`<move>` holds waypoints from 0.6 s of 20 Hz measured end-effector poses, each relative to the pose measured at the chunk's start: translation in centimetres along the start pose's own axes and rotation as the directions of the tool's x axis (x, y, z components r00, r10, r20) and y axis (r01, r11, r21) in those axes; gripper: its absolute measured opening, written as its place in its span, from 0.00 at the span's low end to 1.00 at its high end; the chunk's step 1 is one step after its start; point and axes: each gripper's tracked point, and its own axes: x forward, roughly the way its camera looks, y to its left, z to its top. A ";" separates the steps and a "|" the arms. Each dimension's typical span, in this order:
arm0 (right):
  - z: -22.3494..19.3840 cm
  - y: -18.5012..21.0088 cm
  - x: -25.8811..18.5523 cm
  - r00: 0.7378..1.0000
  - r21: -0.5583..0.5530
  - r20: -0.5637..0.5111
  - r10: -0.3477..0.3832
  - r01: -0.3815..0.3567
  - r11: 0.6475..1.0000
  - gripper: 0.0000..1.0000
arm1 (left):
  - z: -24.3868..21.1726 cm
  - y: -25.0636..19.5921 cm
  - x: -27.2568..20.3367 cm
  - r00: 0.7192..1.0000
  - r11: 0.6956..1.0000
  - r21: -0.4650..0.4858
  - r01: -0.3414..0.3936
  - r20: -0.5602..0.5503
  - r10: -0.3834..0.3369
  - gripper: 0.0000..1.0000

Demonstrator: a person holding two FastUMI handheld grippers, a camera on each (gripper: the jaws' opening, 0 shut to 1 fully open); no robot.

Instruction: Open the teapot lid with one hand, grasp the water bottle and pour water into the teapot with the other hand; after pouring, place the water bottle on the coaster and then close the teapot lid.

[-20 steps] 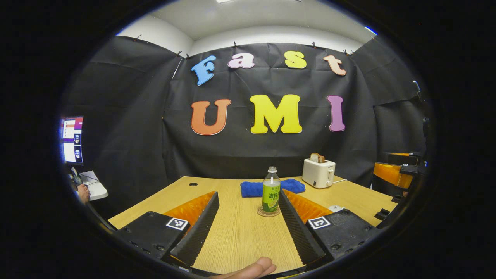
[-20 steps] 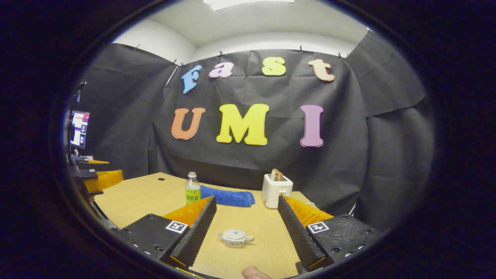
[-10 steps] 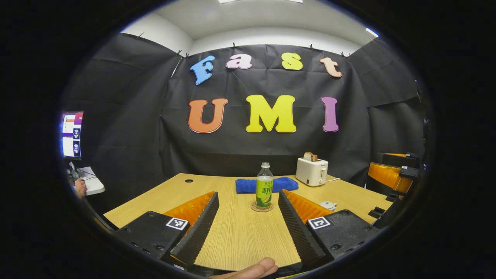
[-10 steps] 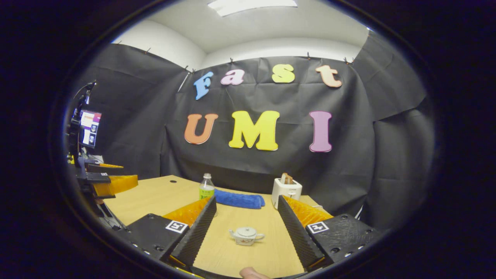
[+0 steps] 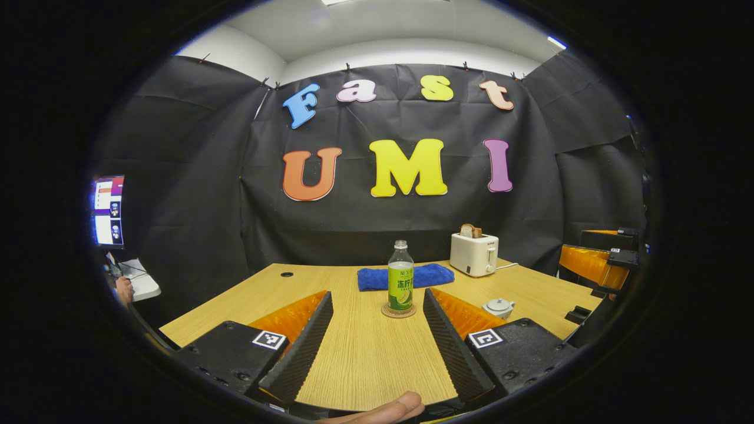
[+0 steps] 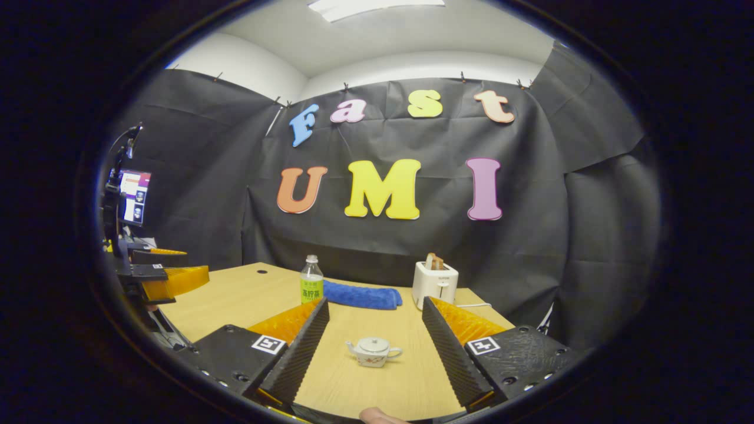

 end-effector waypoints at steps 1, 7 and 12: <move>-0.2 0.1 0.0 1.000 0.001 -0.004 0.000 0.000 1.000 0.95 | -0.1 0.2 0.0 1.000 1.000 -0.005 -0.001 -0.004 0.001 0.96; -0.4 0.1 0.1 1.000 0.011 -0.010 0.006 -0.006 1.000 0.96 | -0.2 0.5 0.0 1.000 1.000 -0.004 -0.006 -0.004 0.006 0.96; -0.7 0.0 0.2 1.000 0.016 -0.012 0.004 -0.004 1.000 0.95 | -0.3 0.4 -0.1 1.000 1.000 -0.003 -0.004 -0.002 0.004 0.96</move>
